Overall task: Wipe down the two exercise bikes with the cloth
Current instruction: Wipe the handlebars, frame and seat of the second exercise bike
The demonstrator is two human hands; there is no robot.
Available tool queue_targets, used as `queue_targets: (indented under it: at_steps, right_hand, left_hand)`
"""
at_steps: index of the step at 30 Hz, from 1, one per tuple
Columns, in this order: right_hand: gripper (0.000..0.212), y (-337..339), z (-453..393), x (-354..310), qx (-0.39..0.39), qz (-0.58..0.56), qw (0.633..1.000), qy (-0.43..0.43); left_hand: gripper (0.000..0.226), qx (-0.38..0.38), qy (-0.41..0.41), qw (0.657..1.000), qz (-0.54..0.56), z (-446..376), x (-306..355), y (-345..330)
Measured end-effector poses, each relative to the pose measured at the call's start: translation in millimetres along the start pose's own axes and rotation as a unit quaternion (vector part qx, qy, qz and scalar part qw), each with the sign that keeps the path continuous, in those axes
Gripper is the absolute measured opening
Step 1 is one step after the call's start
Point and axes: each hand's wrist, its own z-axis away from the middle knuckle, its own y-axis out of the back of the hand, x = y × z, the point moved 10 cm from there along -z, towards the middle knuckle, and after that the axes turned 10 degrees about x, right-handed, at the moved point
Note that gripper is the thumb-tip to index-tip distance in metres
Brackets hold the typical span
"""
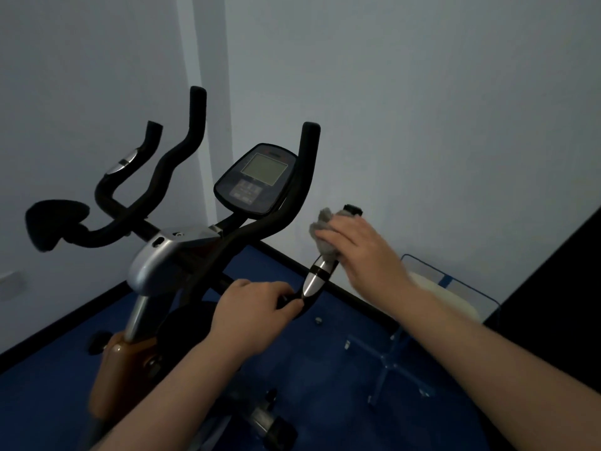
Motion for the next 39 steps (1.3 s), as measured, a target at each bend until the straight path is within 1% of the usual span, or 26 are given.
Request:
queue_targets:
  at_steps: [2,3,5,7,9,11,12,13,15,16,17,18,20,21,22,24,26,28,30,31,32,34,35,36,37,39]
  right_hand:
    - [0.045,-8.4,13.0,-15.7,-0.005,-0.014,1.0,0.004]
    - [0.047,-7.1,12.6,-15.7,-0.015,0.001,1.0,0.017]
    - [0.056,4.5,-1.2,0.9,-0.009,0.046,0.998,0.039]
    - [0.056,14.7,-20.1,16.9,0.001,0.081,0.996,0.034]
    - [0.048,17.9,-33.6,26.1,-0.003,0.054,0.998,-0.026]
    - [0.042,20.1,-38.0,31.1,0.011,-0.031,0.992,-0.124]
    - [0.041,21.5,-36.5,34.0,0.035,-0.071,0.981,-0.178]
    - [0.04,23.5,-32.8,38.3,0.073,-0.103,0.963,-0.236]
    - [0.04,25.6,-13.4,41.7,0.178,-0.157,0.901,-0.363]
    - [0.041,24.1,-4.3,34.4,0.218,-0.164,0.875,-0.4]
    - [0.042,20.0,-0.4,23.6,0.235,-0.157,0.871,-0.403]
    - [0.042,13.0,-3.2,10.4,0.217,-0.147,0.89,-0.372]
    - [0.04,-9.1,-13.2,-8.5,0.114,-0.094,0.957,-0.251]
    - [0.038,-16.1,-15.6,-7.3,0.072,-0.069,0.974,-0.201]
    - [0.037,-16.5,-15.8,-1.5,0.05,-0.062,0.981,-0.178]
    - [0.036,-7.4,-6.2,4.7,0.054,-0.097,0.977,-0.181]
    - [0.037,-5.2,16.6,-10.7,0.064,-0.167,0.962,-0.205]
    - [0.038,-9.0,36.5,-41.7,0.031,-0.203,0.968,-0.146]
    - [0.038,-11.9,41.2,-49.0,-0.01,-0.196,0.978,-0.072]
    - [0.04,-12.7,36.3,-37.1,-0.009,-0.185,0.979,-0.08]
    - [0.042,-10.2,30.5,-20.7,0.014,-0.178,0.976,-0.124]
    - [0.044,-4.6,28.3,0.5,0.066,-0.179,0.955,-0.227]
    - [0.044,-6.3,30.8,-5.3,0.065,-0.18,0.951,-0.243]
    - [0.045,-11.0,34.2,-20.3,0.042,-0.183,0.956,-0.228]
    - [0.047,-14.9,38.7,-38.3,0.006,-0.185,0.965,-0.187]
    - [0.048,-14.6,46.1,-64.1,-0.055,-0.216,0.968,-0.115]
  left_hand:
    - [0.035,0.008,-0.008,1.0,-0.009,0.4,2.1,2.2]
    - [0.035,0.007,-0.009,1.0,-0.01,0.2,2.4,1.9]
    - [0.034,-0.005,-0.005,1.0,-0.001,0.1,1.3,-1.0]
    - [0.034,-0.008,-0.002,1.0,0.006,-0.4,0.4,-1.6]
    - [0.035,-0.002,-0.002,1.0,0.005,0.1,0.7,-0.1]
    - [0.034,0.0,0.001,1.0,0.004,1.2,-0.3,0.9]
    - [0.034,-0.003,0.002,1.0,0.004,1.8,-0.4,0.4]
    - [0.034,-0.005,0.003,1.0,0.004,1.6,-1.1,-0.4]
    - [0.035,-0.004,0.009,1.0,0.007,0.8,-3.5,-1.9]
    - [0.035,0.001,0.012,1.0,0.008,0.7,-4.1,-1.3]
    - [0.035,0.004,0.013,1.0,0.008,0.9,-4.4,-0.8]
    - [0.035,0.005,0.012,1.0,0.008,1.0,-4.1,-0.8]
    - [0.035,0.002,0.011,1.0,0.007,1.0,-3.4,-1.1]
    - [0.035,-0.002,0.013,1.0,0.007,1.1,-3.9,-1.1]
    - [0.035,-0.005,0.018,1.0,0.008,1.0,-4.9,-1.3]
    - [0.036,-0.002,0.029,1.0,0.012,0.1,-8.0,-1.5]
    - [0.035,0.004,0.03,1.0,0.008,0.3,-9.1,-0.2]
    - [0.033,0.005,0.028,1.0,0.008,1.4,-7.8,-0.3]
    - [0.033,0.001,0.025,1.0,0.005,1.4,-5.7,0.3]
    - [0.032,-0.005,0.031,0.999,0.004,1.5,-7.0,-0.5]
    - [0.031,-0.012,0.041,0.999,0.01,1.2,-9.5,-1.5]
    - [0.027,-0.02,0.064,0.997,0.033,1.9,-13.1,-1.5]
    - [0.022,-0.012,0.077,0.996,0.049,2.4,-14.7,0.4]
    - [0.017,0.009,0.095,0.992,0.08,3.1,-16.8,5.1]
    - [0.011,0.04,0.12,0.984,0.128,4.4,-21.4,10.3]
    - [0.011,0.112,0.163,0.952,0.234,10.6,-33.6,19.8]
